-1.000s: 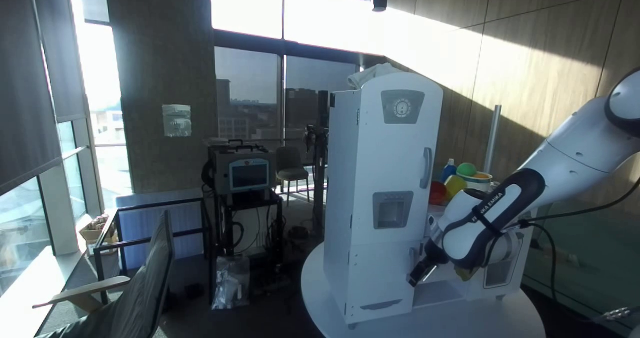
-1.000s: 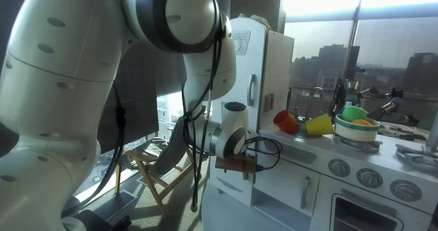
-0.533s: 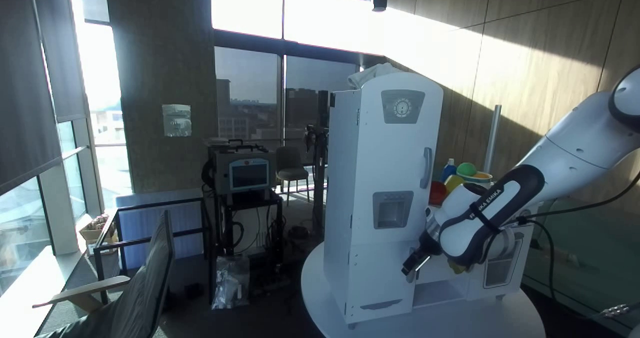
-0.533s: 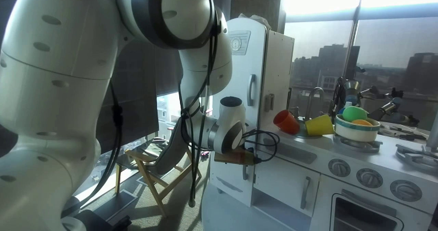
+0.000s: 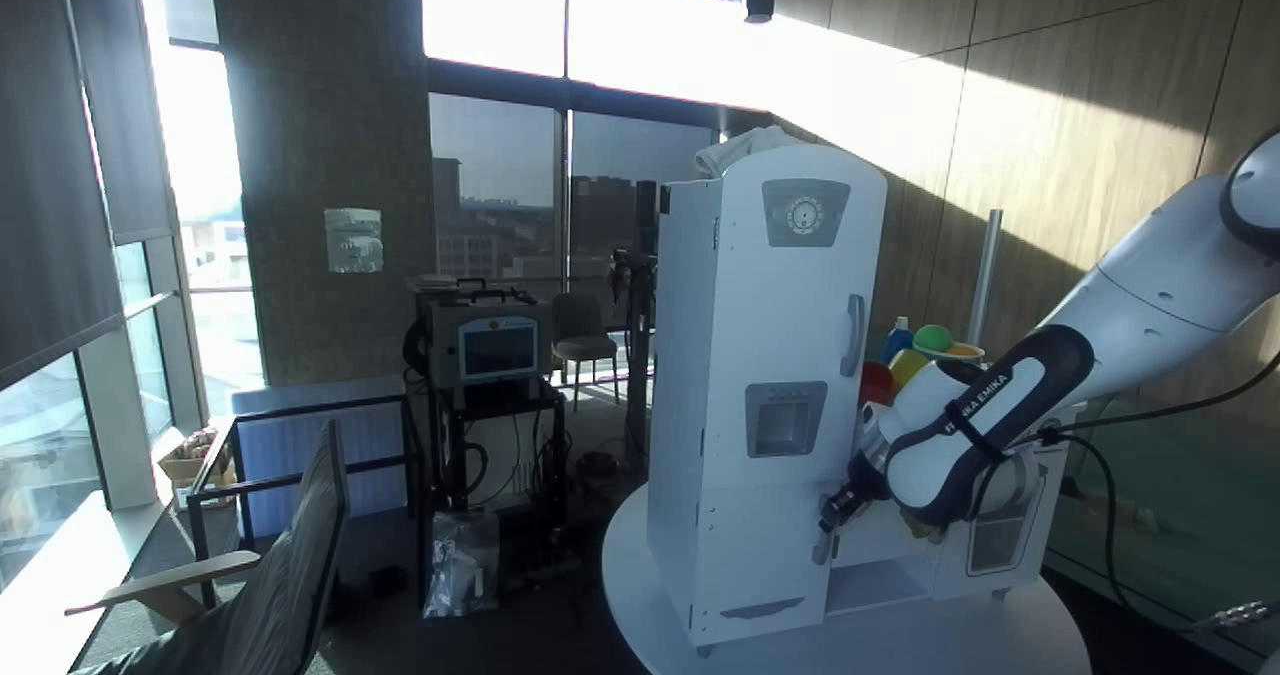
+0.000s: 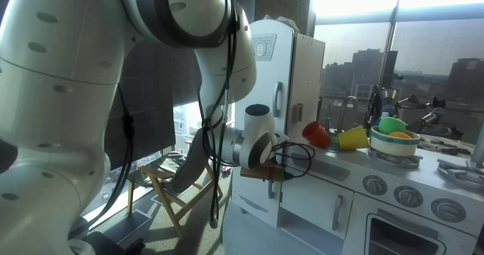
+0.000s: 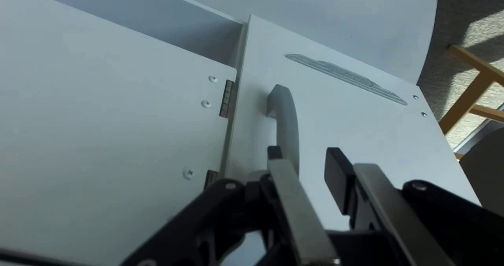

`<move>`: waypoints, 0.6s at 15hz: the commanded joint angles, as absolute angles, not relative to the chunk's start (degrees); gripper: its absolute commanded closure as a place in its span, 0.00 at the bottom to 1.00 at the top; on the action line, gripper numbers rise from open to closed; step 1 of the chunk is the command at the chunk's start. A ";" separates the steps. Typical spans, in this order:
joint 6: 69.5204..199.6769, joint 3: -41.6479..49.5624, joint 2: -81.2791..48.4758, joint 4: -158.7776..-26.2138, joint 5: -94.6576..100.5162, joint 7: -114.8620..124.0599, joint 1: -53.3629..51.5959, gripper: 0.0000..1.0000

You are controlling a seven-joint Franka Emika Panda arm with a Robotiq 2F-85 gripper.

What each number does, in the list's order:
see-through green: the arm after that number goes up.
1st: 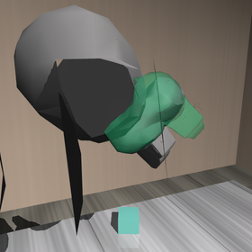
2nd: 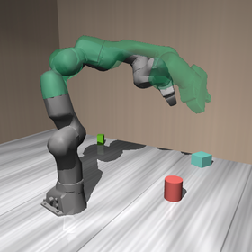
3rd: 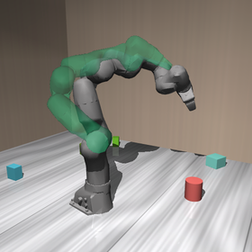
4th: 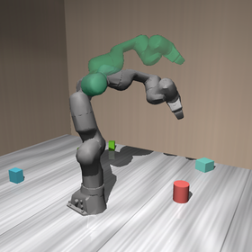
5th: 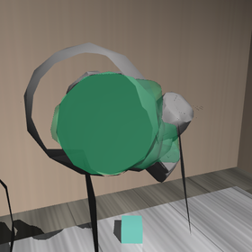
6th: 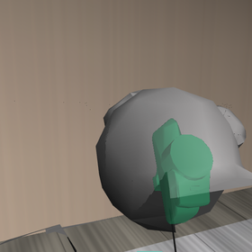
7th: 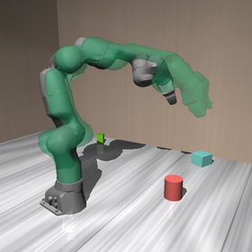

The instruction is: Close the upper cabinet on the left then open the bottom cabinet.

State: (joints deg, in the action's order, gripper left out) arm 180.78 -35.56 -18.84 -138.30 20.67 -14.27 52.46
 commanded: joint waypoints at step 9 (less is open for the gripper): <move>180.77 -30.28 -17.06 -137.47 20.20 -7.98 46.69 0.54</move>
